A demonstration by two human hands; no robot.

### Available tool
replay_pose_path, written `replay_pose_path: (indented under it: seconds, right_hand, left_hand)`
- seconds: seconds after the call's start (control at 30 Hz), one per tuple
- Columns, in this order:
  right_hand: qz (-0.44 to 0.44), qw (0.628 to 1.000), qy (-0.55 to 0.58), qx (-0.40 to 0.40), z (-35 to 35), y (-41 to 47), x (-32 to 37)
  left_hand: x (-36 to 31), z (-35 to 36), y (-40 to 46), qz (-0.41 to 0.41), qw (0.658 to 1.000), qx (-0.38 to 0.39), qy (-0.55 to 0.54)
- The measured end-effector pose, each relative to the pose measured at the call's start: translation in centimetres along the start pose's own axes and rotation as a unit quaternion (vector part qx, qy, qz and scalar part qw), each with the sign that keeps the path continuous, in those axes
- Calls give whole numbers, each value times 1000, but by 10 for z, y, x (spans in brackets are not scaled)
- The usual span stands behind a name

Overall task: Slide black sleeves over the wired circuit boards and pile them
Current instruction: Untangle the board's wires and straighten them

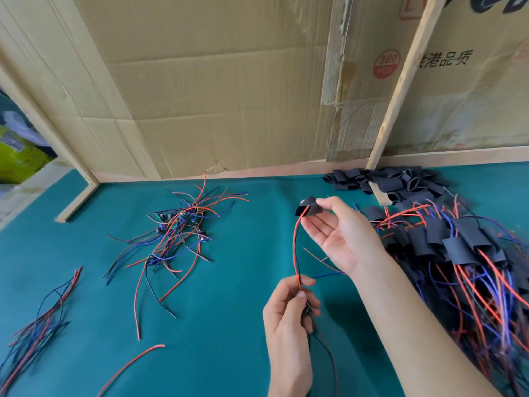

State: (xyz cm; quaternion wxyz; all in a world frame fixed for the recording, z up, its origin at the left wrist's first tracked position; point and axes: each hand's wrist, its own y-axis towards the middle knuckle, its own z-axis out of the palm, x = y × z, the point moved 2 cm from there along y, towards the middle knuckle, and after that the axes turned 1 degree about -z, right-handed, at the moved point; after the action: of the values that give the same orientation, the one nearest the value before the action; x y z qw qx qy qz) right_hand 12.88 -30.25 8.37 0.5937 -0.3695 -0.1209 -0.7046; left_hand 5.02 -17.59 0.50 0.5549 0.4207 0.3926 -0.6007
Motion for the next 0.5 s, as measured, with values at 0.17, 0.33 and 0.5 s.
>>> replay_pose_path:
  seconds: [0.17,0.33,0.5]
  right_hand:
    - [26,999,39,21,-3,-1,-1]
    - [13,998,49,39,-4,1,3]
    - [-34,999,6,30,-8,3,7]
  left_hand:
    - [1,-1,0,-8,1000,-14,-3]
    - [-3,2,0,-17,1000,-20,0]
    - [-4,0,-1,-21,999,-4,32]
